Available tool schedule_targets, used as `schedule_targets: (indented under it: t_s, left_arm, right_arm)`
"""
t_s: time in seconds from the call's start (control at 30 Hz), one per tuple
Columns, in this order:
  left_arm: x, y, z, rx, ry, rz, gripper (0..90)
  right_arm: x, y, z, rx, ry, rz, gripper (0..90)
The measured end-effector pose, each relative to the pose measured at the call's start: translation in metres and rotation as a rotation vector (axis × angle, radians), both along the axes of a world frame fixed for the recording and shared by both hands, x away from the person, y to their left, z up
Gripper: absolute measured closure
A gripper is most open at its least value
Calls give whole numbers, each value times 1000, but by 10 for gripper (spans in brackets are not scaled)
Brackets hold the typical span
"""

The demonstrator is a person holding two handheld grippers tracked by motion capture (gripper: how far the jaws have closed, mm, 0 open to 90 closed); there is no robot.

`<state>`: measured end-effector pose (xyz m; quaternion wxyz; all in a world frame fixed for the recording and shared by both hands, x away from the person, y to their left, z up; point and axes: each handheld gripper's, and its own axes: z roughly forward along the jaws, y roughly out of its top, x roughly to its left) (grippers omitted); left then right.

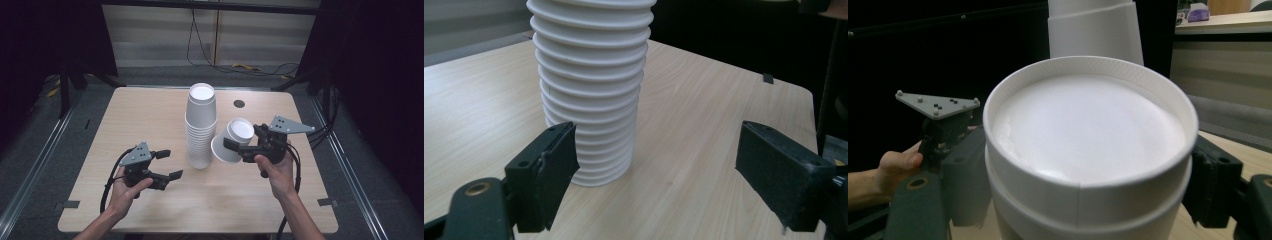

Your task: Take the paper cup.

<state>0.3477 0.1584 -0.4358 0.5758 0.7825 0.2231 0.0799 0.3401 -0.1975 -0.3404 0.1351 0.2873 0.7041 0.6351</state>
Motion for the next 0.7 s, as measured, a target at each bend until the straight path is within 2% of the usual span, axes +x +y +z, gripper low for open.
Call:
schedule_targets:
  t_s: [0.13,0.2,0.47,0.7]
  left_arm:
    - [-1,-6,-2,16,-4,-30,161]
    - [-2,-7,-3,-2,-6,-68,155]
    - [-6,-11,-10,-1,21,-102,159]
    - [-14,-12,-14,0,9,-126,156]
  right_arm:
    - [4,6,-10,-7,22,2,216]
    - [5,9,-15,-8,30,12,217]
    - [3,22,-34,-16,64,68,217]
    - [-1,32,-45,-21,69,122,217]
